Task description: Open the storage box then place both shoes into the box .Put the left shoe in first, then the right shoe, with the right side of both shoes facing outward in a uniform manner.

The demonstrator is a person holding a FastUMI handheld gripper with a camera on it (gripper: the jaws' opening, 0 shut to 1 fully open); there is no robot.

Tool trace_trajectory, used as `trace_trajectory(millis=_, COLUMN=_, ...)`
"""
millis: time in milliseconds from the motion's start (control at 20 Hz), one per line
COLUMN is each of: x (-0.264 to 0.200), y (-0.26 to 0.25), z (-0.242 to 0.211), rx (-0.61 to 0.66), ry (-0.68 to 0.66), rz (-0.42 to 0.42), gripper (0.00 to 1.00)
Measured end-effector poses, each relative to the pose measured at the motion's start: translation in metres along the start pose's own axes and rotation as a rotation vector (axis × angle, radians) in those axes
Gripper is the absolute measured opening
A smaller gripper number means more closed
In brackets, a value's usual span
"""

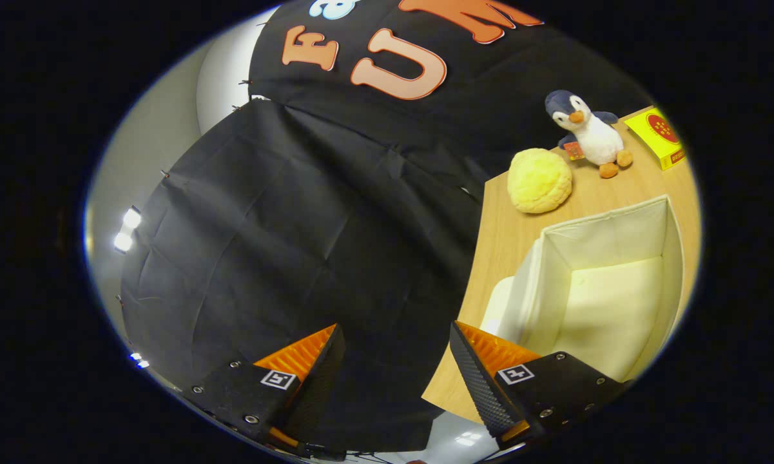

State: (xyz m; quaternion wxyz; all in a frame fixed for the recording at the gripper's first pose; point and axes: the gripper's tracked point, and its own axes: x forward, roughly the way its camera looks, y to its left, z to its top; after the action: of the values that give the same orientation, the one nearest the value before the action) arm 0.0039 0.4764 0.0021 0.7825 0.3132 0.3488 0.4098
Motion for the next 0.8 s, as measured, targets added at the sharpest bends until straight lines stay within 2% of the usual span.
trace_trajectory(millis=200, x=-0.036, y=-0.046, z=0.011, rx=-0.019, ry=-0.069, rz=-0.099, gripper=0.97)
trace_trajectory(millis=300, x=-0.058, y=-0.08, z=0.016, rx=-0.032, ry=-0.108, rz=-0.175, gripper=0.97)
trace_trajectory(millis=600, x=-0.159, y=-0.209, z=0.025, rx=-0.016, ry=-0.244, rz=-0.473, gripper=0.98)
trace_trajectory(millis=800, x=-0.225, y=-0.289, z=0.016, rx=0.02, ry=-0.287, rz=-0.672, gripper=0.98)
